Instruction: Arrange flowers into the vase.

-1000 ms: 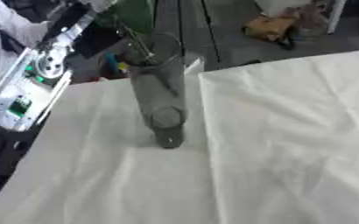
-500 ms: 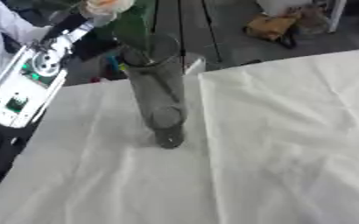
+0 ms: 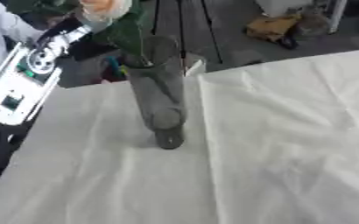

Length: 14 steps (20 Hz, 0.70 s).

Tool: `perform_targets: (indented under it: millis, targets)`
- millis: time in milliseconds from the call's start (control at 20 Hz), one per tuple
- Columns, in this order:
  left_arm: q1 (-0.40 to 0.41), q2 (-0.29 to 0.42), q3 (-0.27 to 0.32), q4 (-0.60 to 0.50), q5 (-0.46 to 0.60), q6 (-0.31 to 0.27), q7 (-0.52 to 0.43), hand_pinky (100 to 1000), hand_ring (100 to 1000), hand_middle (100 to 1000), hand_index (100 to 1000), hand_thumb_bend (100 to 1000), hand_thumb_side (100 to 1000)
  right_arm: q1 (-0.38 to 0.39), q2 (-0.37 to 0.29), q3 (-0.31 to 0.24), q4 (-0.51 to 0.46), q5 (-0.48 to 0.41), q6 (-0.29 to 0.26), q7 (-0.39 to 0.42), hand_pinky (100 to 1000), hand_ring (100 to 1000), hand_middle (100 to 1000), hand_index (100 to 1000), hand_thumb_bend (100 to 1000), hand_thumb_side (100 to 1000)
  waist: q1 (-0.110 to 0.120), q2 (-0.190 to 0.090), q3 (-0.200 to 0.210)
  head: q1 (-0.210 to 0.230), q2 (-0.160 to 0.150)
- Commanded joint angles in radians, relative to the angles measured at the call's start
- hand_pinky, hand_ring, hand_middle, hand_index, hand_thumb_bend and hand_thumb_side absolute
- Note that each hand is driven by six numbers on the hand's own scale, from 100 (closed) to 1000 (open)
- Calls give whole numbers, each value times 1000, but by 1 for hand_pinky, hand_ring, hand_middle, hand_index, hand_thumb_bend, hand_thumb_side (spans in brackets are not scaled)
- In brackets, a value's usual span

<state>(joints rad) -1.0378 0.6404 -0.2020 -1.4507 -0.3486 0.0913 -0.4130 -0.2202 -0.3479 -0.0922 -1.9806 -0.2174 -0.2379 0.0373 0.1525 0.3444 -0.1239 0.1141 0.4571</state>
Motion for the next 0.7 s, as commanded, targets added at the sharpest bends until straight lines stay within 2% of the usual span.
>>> perform_targets:
  millis: [50, 100, 150, 500, 700]
  targets:
    - [-22, 38, 24, -8, 8, -14, -17, 852, 898, 896, 1000, 229, 1000, -6, -15, -7, -19, 8, 3, 0, 948, 817, 411, 747, 100, 858, 10, -41, 0, 5, 5]
    - [-22, 39, 25, -7, 16, -19, -22, 876, 911, 909, 1000, 336, 1000, -6, -15, -7, -19, 8, 3, 0, 948, 817, 410, 747, 100, 858, 11, -41, 0, 6, 5]
    - [-23, 40, 24, -8, 23, -26, -31, 893, 920, 917, 1000, 398, 1000, -5, -15, -7, -19, 9, 4, 1, 948, 816, 410, 747, 100, 856, 11, -42, 1, 6, 5]
    - [-22, 53, 30, 5, 38, -61, -103, 937, 939, 937, 1000, 498, 1000, -4, -15, -7, -19, -2, 13, 5, 951, 817, 405, 748, 100, 846, 14, -44, 2, 6, 9]
    - [-22, 57, 35, 7, 32, -74, -123, 942, 940, 940, 1000, 507, 1000, -3, -14, -7, -19, -5, 16, 7, 952, 817, 404, 748, 100, 845, 14, -45, 3, 6, 9]
